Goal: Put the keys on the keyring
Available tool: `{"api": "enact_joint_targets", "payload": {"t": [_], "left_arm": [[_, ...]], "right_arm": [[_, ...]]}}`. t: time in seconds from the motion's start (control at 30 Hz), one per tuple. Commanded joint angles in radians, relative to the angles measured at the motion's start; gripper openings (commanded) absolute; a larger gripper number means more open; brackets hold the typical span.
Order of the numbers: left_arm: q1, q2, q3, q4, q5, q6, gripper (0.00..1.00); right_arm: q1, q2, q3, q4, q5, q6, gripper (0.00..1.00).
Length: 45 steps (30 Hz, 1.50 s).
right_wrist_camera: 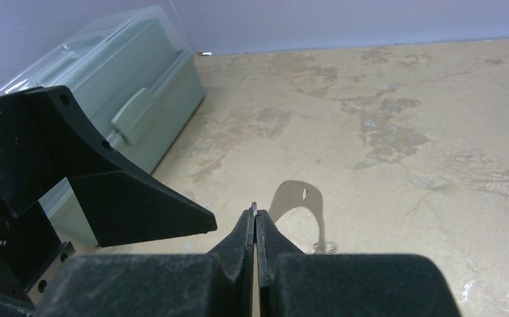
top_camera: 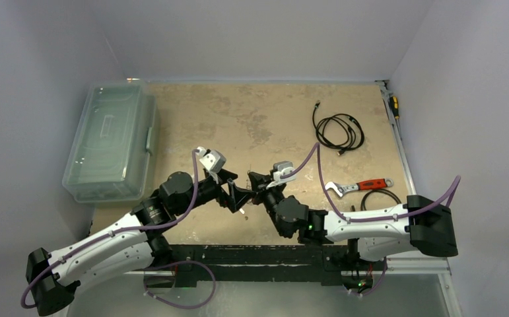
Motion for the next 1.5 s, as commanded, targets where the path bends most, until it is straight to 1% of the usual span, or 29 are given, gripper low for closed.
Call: {"api": "enact_joint_targets", "payload": {"t": [0.0,0.23,0.27,0.3,0.37,0.43,0.53,0.57,0.67,0.93,1.03,1.17,1.3,1.37,1.47], "left_arm": [[-0.018,0.015,0.008,-0.072,-0.032,0.04,0.91],[-0.02,-0.049,-0.02,-0.055,-0.053,0.03,0.8],[-0.02,-0.047,-0.023,-0.051,-0.051,0.03,0.78],[-0.02,-0.041,-0.025,-0.047,-0.044,0.03,0.73],[-0.02,-0.019,-0.02,-0.053,-0.035,0.027,0.69],[-0.02,-0.011,-0.028,-0.046,-0.032,0.026,0.69],[-0.02,-0.021,-0.03,-0.045,-0.038,0.025,0.75],[-0.02,-0.024,-0.032,-0.012,-0.038,0.025,0.77],[-0.021,-0.025,-0.031,0.008,-0.02,0.019,0.8],[-0.041,-0.045,-0.038,0.066,-0.004,0.012,0.85],[-0.051,-0.02,-0.032,0.089,-0.017,0.023,0.87],[-0.058,0.034,-0.016,0.088,-0.066,0.045,0.86],[-0.059,0.025,-0.032,0.103,-0.167,0.059,0.8],[-0.058,0.014,-0.04,0.107,-0.206,0.066,0.74],[-0.058,0.0,-0.057,0.129,-0.248,0.089,0.59]], "right_arm": [[0.004,-0.027,0.085,0.082,0.012,-0.002,0.0],[0.004,-0.077,0.079,0.084,0.007,-0.031,0.0],[0.003,-0.083,0.08,0.077,0.006,-0.031,0.0],[0.003,-0.092,0.081,0.074,0.003,-0.032,0.0],[0.003,-0.105,0.081,0.065,0.002,-0.036,0.0],[0.003,-0.118,0.083,0.057,0.0,-0.036,0.0],[0.002,-0.133,0.085,0.036,-0.003,-0.031,0.0],[0.002,-0.135,0.086,0.033,-0.003,-0.029,0.0],[0.002,-0.137,0.094,0.012,-0.002,-0.022,0.0],[0.002,-0.083,0.152,-0.054,0.009,0.013,0.0],[0.002,-0.057,0.18,-0.077,0.007,0.025,0.0],[0.002,-0.038,0.202,-0.1,0.004,0.04,0.0],[0.002,-0.041,0.208,-0.131,0.003,0.061,0.0],[0.002,-0.044,0.205,-0.143,-0.001,0.076,0.0],[0.003,-0.05,0.2,-0.153,-0.013,0.1,0.0]]}}
